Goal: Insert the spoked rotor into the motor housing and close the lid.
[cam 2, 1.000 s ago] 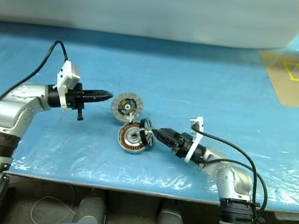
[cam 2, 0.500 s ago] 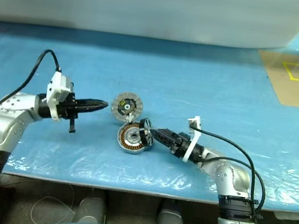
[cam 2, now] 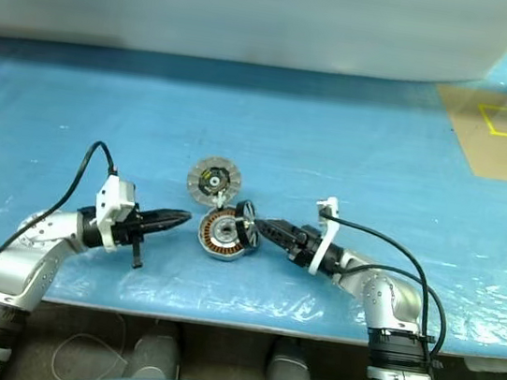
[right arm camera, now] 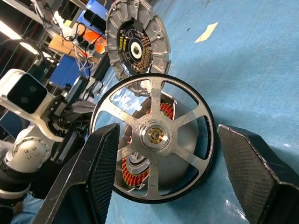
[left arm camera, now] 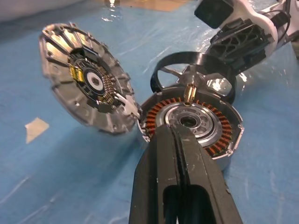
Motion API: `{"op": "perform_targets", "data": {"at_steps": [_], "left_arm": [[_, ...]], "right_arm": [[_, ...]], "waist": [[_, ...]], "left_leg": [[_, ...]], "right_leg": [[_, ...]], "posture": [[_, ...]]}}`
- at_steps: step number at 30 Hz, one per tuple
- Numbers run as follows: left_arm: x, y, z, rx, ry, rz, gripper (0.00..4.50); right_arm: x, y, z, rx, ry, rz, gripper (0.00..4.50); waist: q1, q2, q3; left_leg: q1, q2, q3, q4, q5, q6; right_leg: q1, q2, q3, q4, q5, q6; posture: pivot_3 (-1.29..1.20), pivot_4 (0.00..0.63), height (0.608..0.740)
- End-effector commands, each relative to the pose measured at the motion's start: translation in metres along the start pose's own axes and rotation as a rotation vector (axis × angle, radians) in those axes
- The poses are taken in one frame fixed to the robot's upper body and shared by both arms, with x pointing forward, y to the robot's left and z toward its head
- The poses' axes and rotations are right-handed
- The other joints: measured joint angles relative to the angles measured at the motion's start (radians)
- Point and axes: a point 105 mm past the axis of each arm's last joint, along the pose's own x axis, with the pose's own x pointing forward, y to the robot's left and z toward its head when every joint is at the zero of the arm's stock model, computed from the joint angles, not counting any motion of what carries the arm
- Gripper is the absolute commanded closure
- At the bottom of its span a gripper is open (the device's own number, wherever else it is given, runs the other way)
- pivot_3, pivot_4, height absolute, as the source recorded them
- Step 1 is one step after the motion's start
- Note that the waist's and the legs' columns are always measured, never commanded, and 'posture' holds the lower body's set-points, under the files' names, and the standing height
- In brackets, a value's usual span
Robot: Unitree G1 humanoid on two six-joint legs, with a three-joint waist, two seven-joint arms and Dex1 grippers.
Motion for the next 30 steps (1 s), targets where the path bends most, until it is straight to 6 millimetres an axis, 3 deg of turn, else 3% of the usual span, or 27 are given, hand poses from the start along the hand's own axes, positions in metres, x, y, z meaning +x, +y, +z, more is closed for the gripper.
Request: {"op": "perform_targets", "data": {"at_steps": [1,16,19,25,30], "left_arm": [[0.002,-0.0042,-0.0011,0.019,-0.003,0.0,4.5],[0.0047,-0.0019,-0.001,-0.008,0.011,0.017,4.5],[0.0058,-0.0011,0.0006,-0.006,0.007,0.018,4.5],[0.0068,0.0006,0.002,-0.005,0.004,0.022,4.5],[0.0066,0.0013,0.0003,-0.008,0.008,0.027,4.5]], "right_arm": [[0.0025,0.0034,0.004,-0.018,0.0,0.015,0.99],[0.0076,0.0055,0.0028,-0.005,0.011,0.029,0.99],[0.0086,0.0053,0.0025,-0.003,0.012,0.031,1.6],[0.0099,0.0034,-0.0012,-0.006,0.032,0.025,3.63],[0.0107,0.0043,-0.002,-0.008,0.035,0.03,3.63]], "waist": [[0.001,0.0,0.0],[0.001,0.0,0.0],[0.001,0.0,0.0],[0.0,0.0,0.0],[0.0,0.0,0.0]], "left_leg": [[0.0,0.0,0.0,0.0,0.0,0.0],[0.001,0.0,0.0,0.0,0.0,0.0],[0.001,0.0,0.0,0.0,0.0,0.0],[0.001,0.0,0.0,0.0,0.0,0.0],[0.002,0.0,0.0,0.0,0.0,0.0]], "right_leg": [[0.0,0.0,0.0,0.0,0.0,0.0],[0.0,0.0,0.0,0.0,0.0,0.0],[0.0,0.0,0.0,0.001,0.0,0.0],[0.0,0.0,0.0,0.001,0.0,0.0],[0.001,0.0,0.001,0.001,0.0,0.0]], "posture": [[0.0,0.15,0.74],[0.0,0.15,0.74],[0.0,0.15,0.74],[0.0,0.15,0.74],[0.0,0.15,0.74]]}}
